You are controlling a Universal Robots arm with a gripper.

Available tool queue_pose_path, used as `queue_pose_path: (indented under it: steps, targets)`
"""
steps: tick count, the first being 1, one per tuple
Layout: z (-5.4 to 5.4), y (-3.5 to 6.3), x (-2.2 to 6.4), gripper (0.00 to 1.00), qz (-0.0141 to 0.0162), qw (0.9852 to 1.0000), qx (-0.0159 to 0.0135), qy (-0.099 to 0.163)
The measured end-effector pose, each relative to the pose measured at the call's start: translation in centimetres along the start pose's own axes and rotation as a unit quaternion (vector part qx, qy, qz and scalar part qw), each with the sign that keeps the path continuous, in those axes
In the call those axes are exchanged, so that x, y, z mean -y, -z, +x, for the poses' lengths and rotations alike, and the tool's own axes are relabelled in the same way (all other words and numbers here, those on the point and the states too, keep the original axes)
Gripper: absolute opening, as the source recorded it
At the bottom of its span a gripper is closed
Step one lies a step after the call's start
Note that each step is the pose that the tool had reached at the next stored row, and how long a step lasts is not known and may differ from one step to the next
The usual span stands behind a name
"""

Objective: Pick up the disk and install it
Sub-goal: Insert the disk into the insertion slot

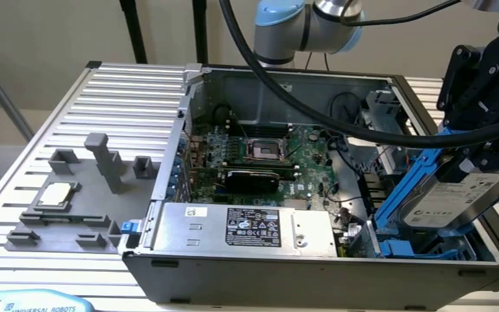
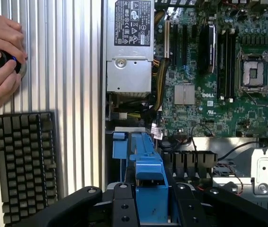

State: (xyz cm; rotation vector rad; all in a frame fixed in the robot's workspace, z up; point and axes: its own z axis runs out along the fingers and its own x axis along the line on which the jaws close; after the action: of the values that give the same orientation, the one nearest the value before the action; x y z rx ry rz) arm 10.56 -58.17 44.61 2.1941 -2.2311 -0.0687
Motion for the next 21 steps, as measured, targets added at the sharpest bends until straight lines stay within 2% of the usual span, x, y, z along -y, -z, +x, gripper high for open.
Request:
queue_pose_path:
  steps: [21]
  targets:
    - [0.0, -1.33, 0.30, 0.33, -0.0003, 1.0000, -0.0004, -0.007]
